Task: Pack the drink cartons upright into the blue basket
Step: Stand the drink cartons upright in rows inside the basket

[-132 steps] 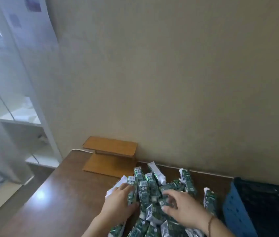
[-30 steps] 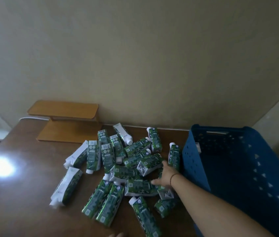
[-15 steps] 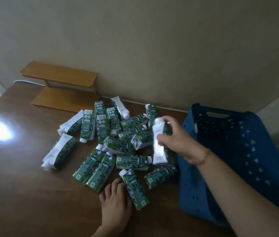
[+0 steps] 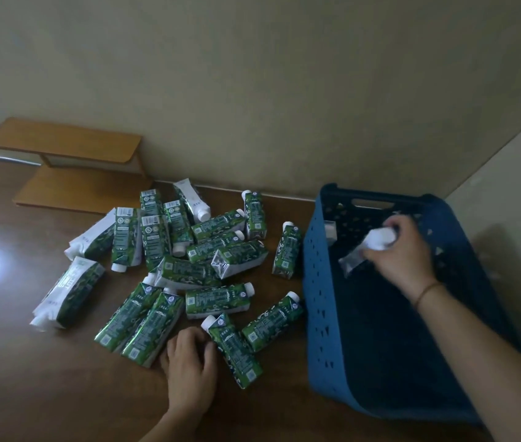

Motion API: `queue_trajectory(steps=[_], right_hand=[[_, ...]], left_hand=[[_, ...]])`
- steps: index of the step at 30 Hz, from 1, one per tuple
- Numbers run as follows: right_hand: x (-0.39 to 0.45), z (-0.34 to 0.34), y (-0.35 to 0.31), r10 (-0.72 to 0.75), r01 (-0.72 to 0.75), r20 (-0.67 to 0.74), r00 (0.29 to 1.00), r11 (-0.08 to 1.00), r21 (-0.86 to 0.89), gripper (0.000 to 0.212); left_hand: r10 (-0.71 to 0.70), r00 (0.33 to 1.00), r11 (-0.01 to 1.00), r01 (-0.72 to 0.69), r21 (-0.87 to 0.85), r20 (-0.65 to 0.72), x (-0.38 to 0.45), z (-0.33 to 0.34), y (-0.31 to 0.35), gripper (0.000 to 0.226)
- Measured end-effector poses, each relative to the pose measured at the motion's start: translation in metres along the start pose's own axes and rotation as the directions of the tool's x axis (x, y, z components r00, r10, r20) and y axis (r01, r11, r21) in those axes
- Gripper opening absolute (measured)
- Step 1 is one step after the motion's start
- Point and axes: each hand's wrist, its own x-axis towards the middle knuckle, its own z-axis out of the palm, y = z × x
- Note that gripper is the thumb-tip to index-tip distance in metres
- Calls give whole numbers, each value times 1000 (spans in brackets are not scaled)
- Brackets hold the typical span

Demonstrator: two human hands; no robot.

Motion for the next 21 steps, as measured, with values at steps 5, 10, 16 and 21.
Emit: queue_trajectory(steps=[5,10,16,21], right_hand=[[-4,57,-1,80,-87,202,976,996,26,41],[-8,72,7,75,-96,268,961,993,68,49],[-7,78,33,79,-46,300,951,992,-116,38],[-24,52,1,-90,85,-94,991,995,-57,43]], left_hand=[[-209,977,974,205,-101,-35,9,4,29,11],[-226,973,972,229,-49,51,9,1,33,20],[-168,979,985,162,61,113,6,-3,33,59],[-160,980,930,191,-315,120,-1,-14,45,47]])
